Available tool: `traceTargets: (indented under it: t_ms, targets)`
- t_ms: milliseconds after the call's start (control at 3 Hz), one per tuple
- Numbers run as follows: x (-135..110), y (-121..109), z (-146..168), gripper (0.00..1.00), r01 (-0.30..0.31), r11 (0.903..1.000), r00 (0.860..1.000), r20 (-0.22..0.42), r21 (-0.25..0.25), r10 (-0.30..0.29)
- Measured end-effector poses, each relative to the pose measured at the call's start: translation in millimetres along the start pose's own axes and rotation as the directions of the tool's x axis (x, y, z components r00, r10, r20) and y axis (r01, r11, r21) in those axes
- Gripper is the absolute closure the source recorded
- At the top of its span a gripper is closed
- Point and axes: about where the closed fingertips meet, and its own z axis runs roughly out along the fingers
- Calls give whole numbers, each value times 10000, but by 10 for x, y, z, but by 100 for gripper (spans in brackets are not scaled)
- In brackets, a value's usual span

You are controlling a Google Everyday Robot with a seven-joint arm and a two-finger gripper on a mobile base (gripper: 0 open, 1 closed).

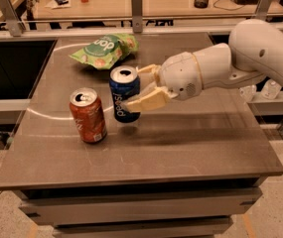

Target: Move pepsi can near coke can

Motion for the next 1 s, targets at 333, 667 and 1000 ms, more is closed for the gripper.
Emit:
traceTargets:
  t_ms: [333, 667, 1000]
  targets:
    - [46, 71, 198, 100, 287, 9976, 9996, -8, -636, -288]
    - [188, 102, 331, 100, 353, 9942, 9992, -129, -1016, -368]
    - [327, 104, 404, 84, 124, 9939, 9987, -478, -1094, -178]
